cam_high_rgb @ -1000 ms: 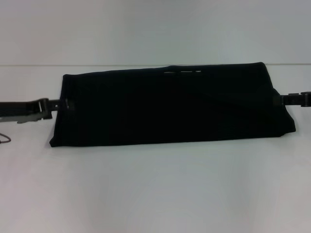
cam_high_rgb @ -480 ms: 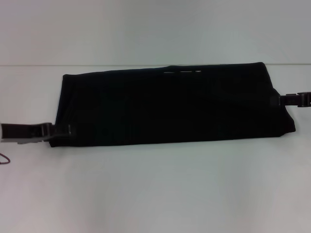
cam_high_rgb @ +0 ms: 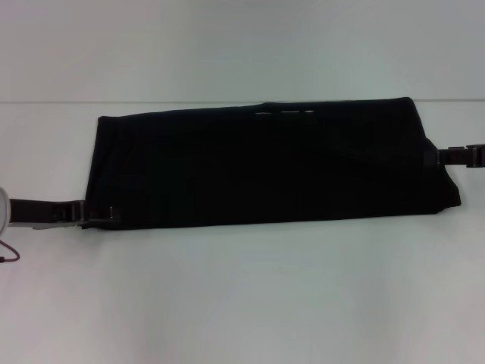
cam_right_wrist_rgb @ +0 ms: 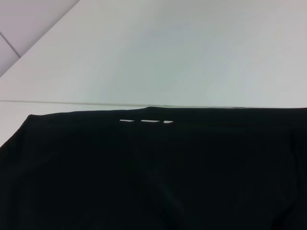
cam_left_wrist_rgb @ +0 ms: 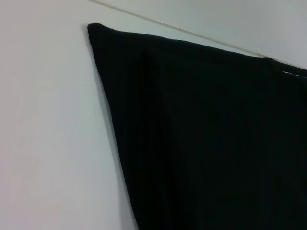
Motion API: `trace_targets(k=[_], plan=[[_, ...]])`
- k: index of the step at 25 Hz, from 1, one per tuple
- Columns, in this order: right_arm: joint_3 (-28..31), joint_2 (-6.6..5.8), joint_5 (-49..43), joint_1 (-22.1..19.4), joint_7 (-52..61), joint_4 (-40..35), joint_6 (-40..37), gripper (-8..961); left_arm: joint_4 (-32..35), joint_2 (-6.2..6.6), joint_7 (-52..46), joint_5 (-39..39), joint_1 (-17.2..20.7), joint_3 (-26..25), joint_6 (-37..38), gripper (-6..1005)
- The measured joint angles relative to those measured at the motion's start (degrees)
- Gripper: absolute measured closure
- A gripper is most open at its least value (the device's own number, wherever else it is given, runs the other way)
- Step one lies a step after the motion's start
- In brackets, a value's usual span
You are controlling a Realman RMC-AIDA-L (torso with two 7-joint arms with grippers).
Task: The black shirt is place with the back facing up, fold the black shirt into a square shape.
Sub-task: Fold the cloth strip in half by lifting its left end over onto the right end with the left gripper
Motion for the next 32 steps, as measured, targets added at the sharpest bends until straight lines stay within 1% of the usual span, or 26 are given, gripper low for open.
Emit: trace_targets(k=[5, 10, 15, 18, 22, 26, 29, 32], plan=[[-0.06, -0.03, -0.21, -0.12, 0.0, -0.04, 0.04, 252, 0.15, 0.25, 0.42, 0.0, 0.28, 0.06, -0.18, 239], [-0.41, -0.13, -0.79, -0.27, 0.1, 0.02, 0.69, 255, 0.26, 0.54, 0.84, 0.02, 0.41, 0.09, -0.34, 434], [-0.65, 0.06, -3.6, -0.14, 1.09, 0.05, 1.61, 259, 0.31, 0.58, 1.13, 0.07, 0.47, 0.11, -0.35, 681], [-1.01, 0.5, -4.81, -0.11, 1.35, 0.07, 2.78, 261, 0.31, 0.58, 1.2, 0.08, 0.47, 0.16, -0.34, 910], [-1.25, 1.01, -5.51, -0.23, 1.37, 0.49, 4.09, 263, 0.29, 0.58, 1.27, 0.09, 0.37, 0.18, -0.25, 932], [-1.82, 1.17, -6.31, 0.14, 1.14, 2.55, 6.02, 266, -0.03, 0.67, 1.67, 0.09, 0.14, 0.18, -0.23, 954], [-2.76, 1.47, -6.39, 0.28, 0.9, 3.22, 8.02, 383, -0.07, 0.7, 1.77, 0.09, 0.06, 0.18, -0.21, 970], [-2.91, 1.7, -6.36, -0.01, 0.85, 3.12, 8.44, 500, -0.06, 0.77, 1.77, 0.14, 0.03, 0.17, -0.2, 970]])
